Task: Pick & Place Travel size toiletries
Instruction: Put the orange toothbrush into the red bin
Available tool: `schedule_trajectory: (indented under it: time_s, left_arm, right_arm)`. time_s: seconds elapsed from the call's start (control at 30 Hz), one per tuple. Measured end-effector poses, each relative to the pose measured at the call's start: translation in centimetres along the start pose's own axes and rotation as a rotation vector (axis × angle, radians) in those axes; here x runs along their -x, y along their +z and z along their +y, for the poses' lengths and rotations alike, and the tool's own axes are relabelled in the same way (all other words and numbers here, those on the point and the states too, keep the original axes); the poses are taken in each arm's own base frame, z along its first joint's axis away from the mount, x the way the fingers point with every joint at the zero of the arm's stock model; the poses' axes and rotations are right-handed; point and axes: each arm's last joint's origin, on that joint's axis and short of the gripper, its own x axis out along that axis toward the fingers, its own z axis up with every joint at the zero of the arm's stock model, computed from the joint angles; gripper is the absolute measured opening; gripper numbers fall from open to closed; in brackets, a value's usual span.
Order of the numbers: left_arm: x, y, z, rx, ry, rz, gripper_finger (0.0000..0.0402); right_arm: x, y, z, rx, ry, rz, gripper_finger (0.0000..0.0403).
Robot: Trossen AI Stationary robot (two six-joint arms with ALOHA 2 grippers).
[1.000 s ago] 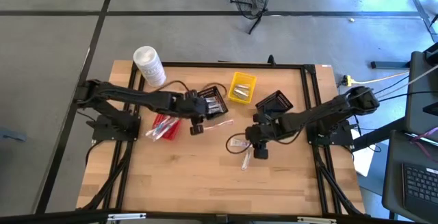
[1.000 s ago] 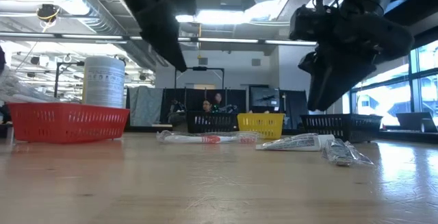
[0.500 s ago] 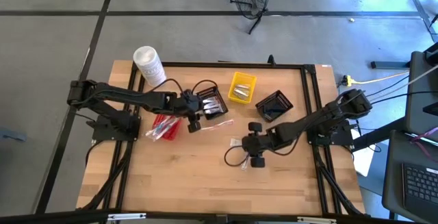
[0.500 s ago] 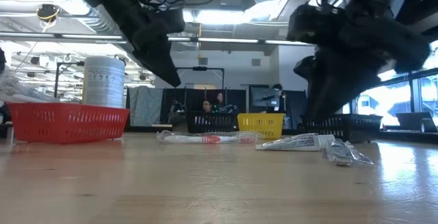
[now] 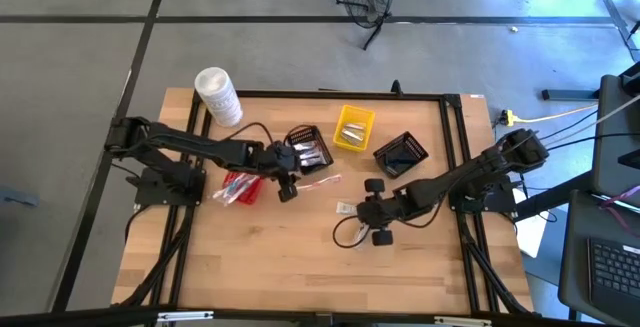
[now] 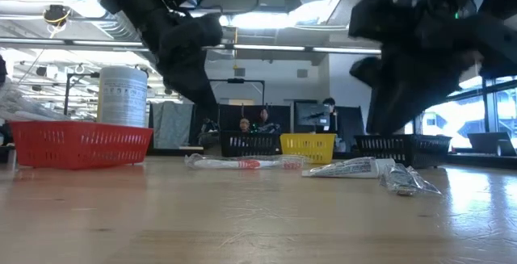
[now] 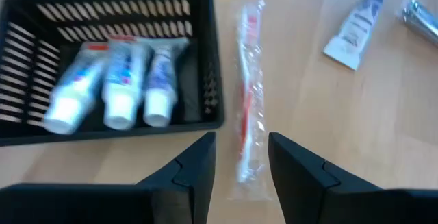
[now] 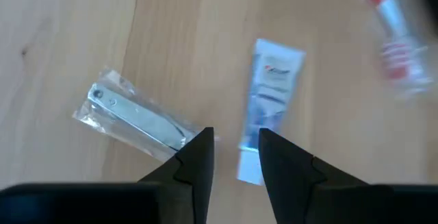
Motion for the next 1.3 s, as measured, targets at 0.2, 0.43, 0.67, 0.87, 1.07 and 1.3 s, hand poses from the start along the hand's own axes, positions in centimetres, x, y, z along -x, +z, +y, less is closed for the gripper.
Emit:
schedule_trajectory:
  time_s: [0.2,0.43,0.67,0.87,1.07,1.3]
  left_arm:
    - [-2.2,-1.3,-1.2,-0.011,0.0,0.078,0.013]
    - [-3.5,-1.7,-2.0,-0.025,-0.011,0.08,0.013]
    - [-3.6,-1.5,-2.0,-0.022,-0.012,0.064,0.013]
    - [-3.5,-1.5,-2.6,-0.035,-0.032,0.045,0.013]
    - [-3.4,-1.6,-2.9,-0.041,-0.037,0.045,0.013]
    - [-3.5,-1.6,-2.7,-0.013,0.008,0.03,0.013]
  right_arm:
    - [4.2,-0.6,-1.2,-0.033,-0.075,-0.004,0.011]
    - [8.7,-1.8,-2.6,-0.09,-0.141,-0.053,0.0113]
    - [10.6,-1.8,-3.1,-0.119,-0.151,-0.141,0.0123]
    - [9.9,-1.7,-2.9,-0.162,-0.146,-0.12,0.0124]
    - [8.6,-1.3,-2.6,-0.174,-0.147,-0.095,0.0111]
    - [6.7,-0.9,-2.1,-0.157,-0.153,-0.065,0.01]
